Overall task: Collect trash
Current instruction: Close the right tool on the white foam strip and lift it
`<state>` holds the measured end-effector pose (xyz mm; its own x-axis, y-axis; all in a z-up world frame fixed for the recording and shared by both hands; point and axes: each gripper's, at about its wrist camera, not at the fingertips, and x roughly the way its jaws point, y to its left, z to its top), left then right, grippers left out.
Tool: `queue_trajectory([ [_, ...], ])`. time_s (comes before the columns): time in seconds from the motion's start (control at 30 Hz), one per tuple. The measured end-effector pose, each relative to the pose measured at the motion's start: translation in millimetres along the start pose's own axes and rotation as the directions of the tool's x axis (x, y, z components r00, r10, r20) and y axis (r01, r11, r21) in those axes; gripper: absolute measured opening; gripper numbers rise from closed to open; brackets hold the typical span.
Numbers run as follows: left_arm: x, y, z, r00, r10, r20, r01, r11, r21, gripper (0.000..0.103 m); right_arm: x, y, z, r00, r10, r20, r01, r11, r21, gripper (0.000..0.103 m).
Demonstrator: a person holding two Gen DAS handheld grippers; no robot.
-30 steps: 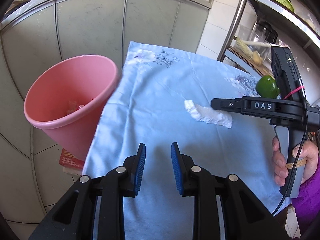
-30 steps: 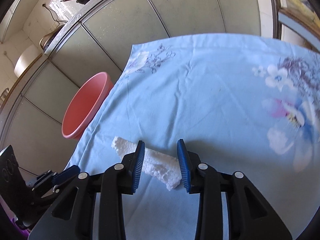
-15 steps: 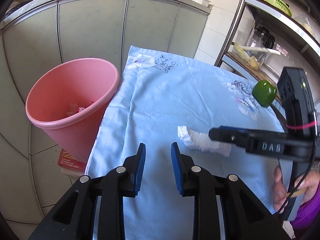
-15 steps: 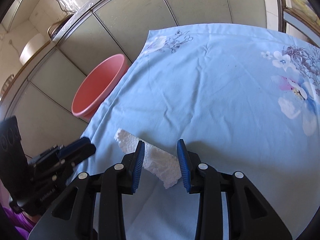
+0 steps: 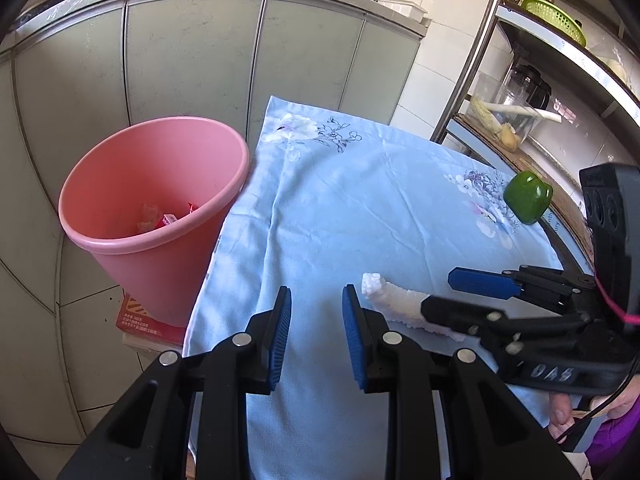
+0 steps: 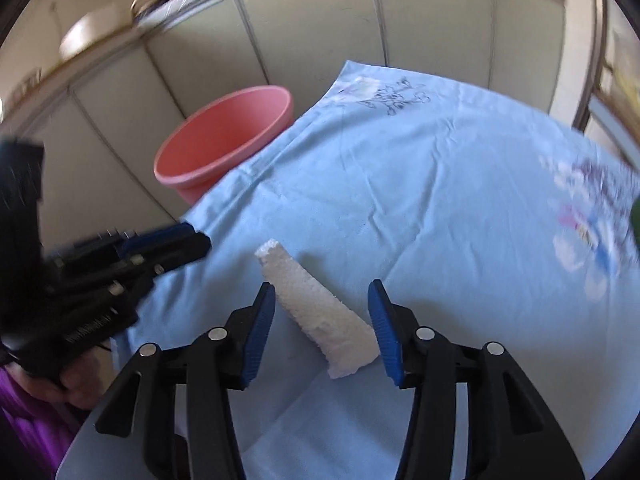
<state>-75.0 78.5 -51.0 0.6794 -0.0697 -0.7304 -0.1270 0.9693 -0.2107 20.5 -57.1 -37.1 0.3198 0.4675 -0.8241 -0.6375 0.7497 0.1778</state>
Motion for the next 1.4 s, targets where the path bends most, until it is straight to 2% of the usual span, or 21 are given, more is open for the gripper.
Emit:
queue_trajectory([
  [0.13,0,1,0,1.0,0.013,-0.003,-0.013,1.0,-0.006,0.025,10,7,-2,0.997,-0.073,-0.014,0.072,0.994,-0.087,0.05],
  [0.23,0,1,0,1.0,0.015,-0.002,-0.015,1.0,-0.008,0.025,10,7,-3,0.997,-0.071,-0.007,0.07,0.993,-0.099,0.05],
  [0.4,1,2,0,1.0,0.015,-0.007,-0.016,1.0,-0.008,0.025,11,9,-9,0.999,-0.036,-0.027,0.034,0.994,-0.104,0.05],
  [0.63,0,1,0,1.0,0.013,-0.004,-0.013,1.0,-0.009,0.025,12,15,-20,0.998,-0.036,-0.052,0.03,0.992,-0.12,0.049],
  [1.03,1,0,-2,1.0,0.012,-0.008,-0.012,1.0,-0.008,0.025,6,13,-26,0.998,0.028,-0.05,-0.031,0.998,-0.048,0.049],
  [1.17,3,1,-3,1.0,0.012,-0.014,-0.012,1.0,-0.012,0.025,5,15,-31,1.0,0.012,-0.018,-0.013,0.999,-0.038,0.05],
  [1.4,11,2,-6,0.998,0.027,-0.054,-0.028,0.999,-0.018,0.025,5,25,-35,0.998,-0.065,-0.002,0.065,0.995,-0.075,0.05],
])
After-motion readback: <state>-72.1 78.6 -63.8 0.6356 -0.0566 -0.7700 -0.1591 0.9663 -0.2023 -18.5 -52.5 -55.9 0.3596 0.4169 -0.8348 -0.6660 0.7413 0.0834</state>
